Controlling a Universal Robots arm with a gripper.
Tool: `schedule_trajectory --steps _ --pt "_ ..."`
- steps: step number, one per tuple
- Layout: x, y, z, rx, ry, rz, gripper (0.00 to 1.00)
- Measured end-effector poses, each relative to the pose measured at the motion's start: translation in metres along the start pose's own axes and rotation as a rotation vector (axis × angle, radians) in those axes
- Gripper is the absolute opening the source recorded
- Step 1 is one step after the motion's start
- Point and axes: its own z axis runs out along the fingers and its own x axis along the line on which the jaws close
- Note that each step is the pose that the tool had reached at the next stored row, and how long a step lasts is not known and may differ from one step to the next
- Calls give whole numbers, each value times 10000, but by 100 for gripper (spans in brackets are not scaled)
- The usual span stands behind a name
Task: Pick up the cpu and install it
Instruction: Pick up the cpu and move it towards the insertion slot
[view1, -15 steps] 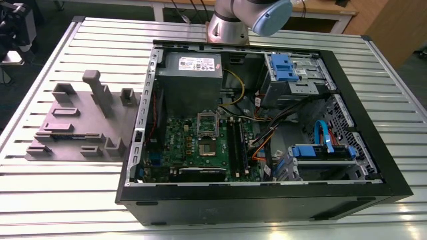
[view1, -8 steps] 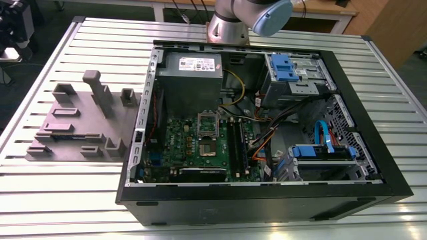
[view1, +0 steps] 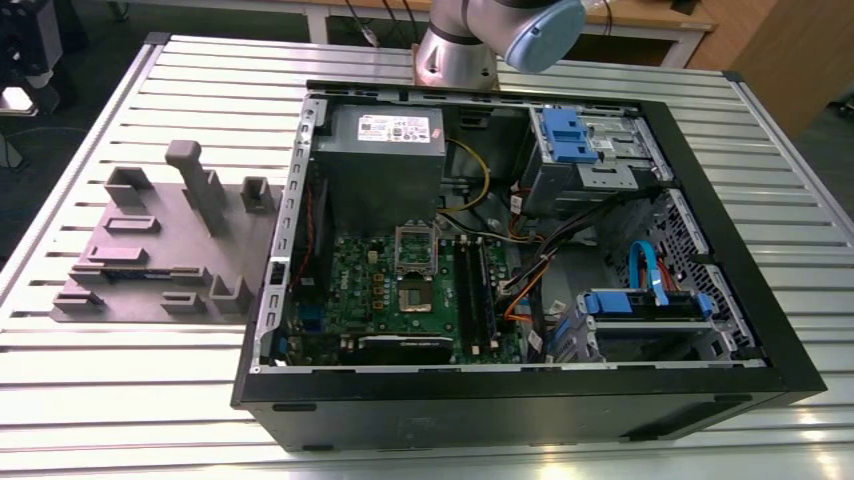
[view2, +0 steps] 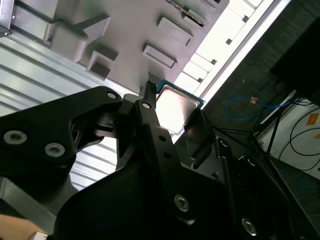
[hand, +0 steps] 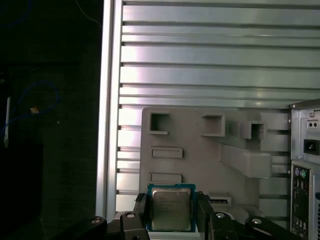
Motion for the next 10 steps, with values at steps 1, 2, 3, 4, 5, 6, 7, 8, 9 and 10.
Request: schedule_trajectory --steps 1,2,3,4,5,6,7,8,9,10 --pt "0 0 -10 0 0 0 47" --pt "0 1 -20 0 0 0 47" --pt "1 2 -31 1 1 -1 47" --pt "1 2 -41 1 1 -1 47" --pt "1 2 -49 0 0 0 47" --pt "1 2 -57 0 -1 1 47" --pt "1 3 -65 0 0 0 47" --pt "1 3 -74 1 0 0 47" --pt "1 3 -83 1 -1 -1 47" --pt "1 4 -91 1 -1 -1 47"
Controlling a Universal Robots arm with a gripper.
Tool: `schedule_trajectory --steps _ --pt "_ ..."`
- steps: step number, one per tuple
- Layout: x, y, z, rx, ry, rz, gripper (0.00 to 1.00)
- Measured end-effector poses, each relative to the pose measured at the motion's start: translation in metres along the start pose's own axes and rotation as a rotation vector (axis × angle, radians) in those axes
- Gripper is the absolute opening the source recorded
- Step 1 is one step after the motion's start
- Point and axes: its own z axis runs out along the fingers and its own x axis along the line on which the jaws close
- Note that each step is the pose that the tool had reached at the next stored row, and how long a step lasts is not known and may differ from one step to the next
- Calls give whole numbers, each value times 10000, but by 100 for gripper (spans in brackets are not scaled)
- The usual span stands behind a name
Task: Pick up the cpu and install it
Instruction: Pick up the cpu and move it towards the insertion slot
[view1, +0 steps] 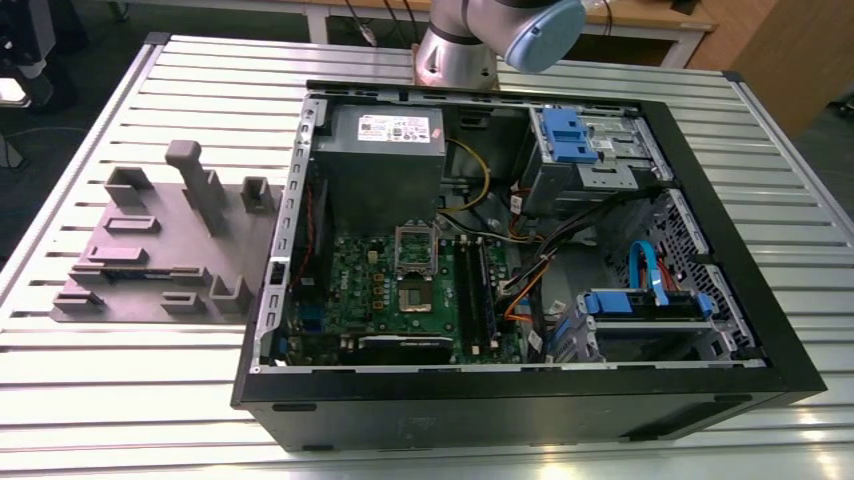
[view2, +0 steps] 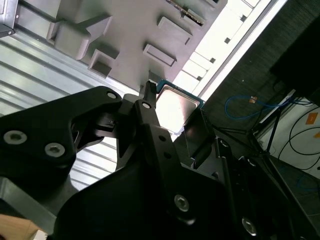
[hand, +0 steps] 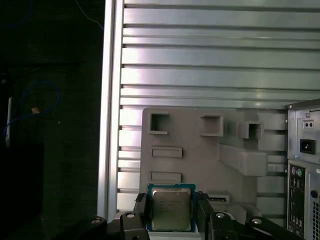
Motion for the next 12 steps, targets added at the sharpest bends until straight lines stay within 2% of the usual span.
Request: schedule_trajectory --steps 2,12 --pt "0 1 -24 0 -1 1 47" --pt "-14 2 -40 2 2 0 47"
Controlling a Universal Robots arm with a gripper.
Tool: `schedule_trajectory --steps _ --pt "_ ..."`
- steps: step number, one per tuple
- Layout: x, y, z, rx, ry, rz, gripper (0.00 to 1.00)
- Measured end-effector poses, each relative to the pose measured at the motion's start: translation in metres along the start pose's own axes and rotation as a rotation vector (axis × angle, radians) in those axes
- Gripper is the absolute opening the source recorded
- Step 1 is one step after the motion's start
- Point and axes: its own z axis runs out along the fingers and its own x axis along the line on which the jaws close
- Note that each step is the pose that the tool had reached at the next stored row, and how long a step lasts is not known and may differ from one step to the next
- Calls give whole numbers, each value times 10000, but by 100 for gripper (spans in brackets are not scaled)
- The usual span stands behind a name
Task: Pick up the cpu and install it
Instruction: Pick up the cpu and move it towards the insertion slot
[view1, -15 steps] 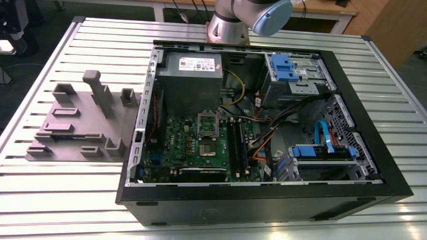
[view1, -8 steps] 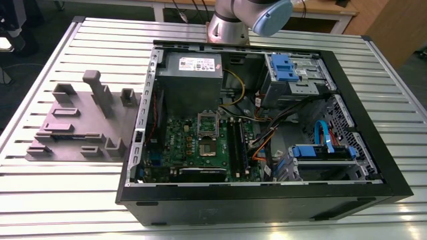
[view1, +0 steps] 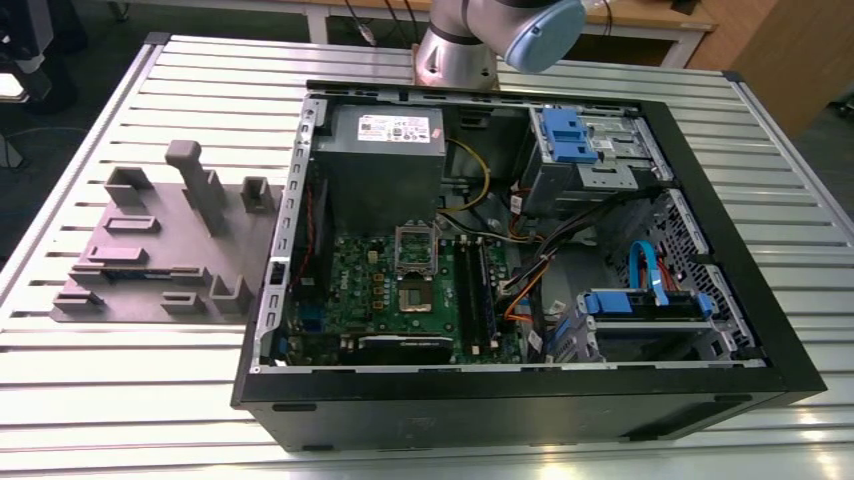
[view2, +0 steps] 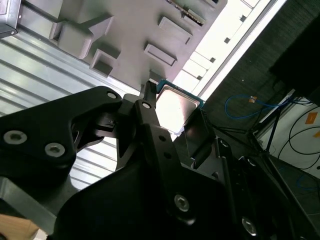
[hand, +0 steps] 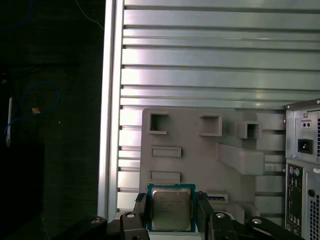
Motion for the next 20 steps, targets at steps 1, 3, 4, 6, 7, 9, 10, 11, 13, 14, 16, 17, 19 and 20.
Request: schedule_trajectory --steps 1,3,4,6,7,9,10,11,13,14,16,17,19,20 --pt "-6 0 1 -1 -1 0 47" --pt "-17 0 0 -1 0 1 47" --pt "-23 0 0 -1 -1 0 47" --pt "-36 0 0 -1 0 1 47" --pt "-42 0 0 -1 -1 0 47" --pt "-55 0 0 -1 0 1 47" --pt "-61 -1 0 -1 -1 1 47" --pt "-66 -1 0 -1 -1 0 47" --pt "-78 -1 0 -1 -1 0 47" --pt "-83 -1 0 -1 -1 0 47" --pt "-93 -1 -1 -1 -1 0 47" --pt "-98 -1 -1 -1 -1 0 47" --pt "-107 -1 -1 -1 0 1 47" --pt "-112 -1 -1 -1 -1 0 47"
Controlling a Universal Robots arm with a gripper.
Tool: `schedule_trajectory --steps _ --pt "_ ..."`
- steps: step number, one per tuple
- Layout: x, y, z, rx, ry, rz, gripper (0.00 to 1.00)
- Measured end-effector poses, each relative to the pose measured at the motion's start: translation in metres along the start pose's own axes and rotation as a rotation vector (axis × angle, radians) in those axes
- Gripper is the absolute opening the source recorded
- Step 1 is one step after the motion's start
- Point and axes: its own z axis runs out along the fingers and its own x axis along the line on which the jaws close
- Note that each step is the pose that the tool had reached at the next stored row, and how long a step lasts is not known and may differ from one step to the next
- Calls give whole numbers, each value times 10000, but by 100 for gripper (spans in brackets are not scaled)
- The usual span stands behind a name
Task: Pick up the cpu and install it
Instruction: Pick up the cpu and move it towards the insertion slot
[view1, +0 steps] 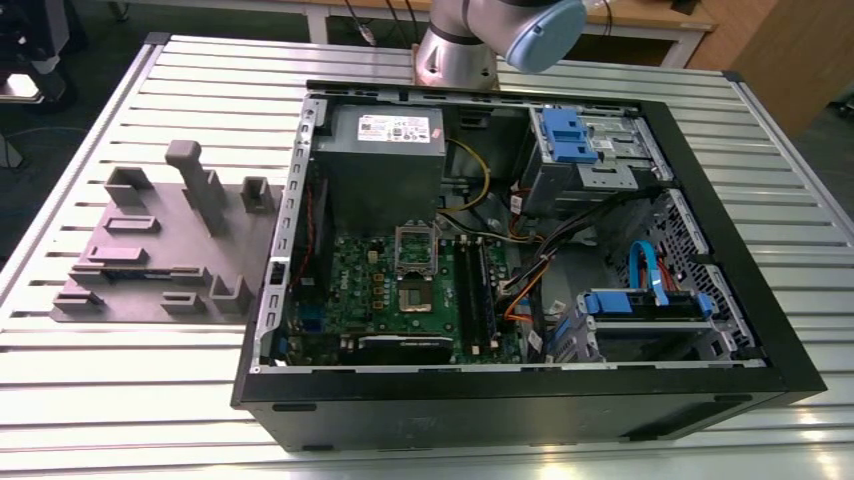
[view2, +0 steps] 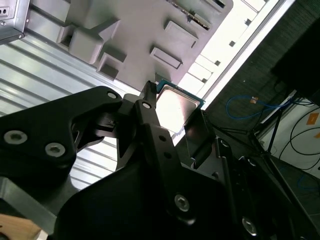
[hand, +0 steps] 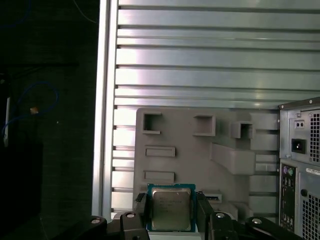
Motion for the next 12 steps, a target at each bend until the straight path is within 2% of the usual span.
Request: schedule_trajectory --steps 12 --pt "-66 -1 -2 1 1 0 47"
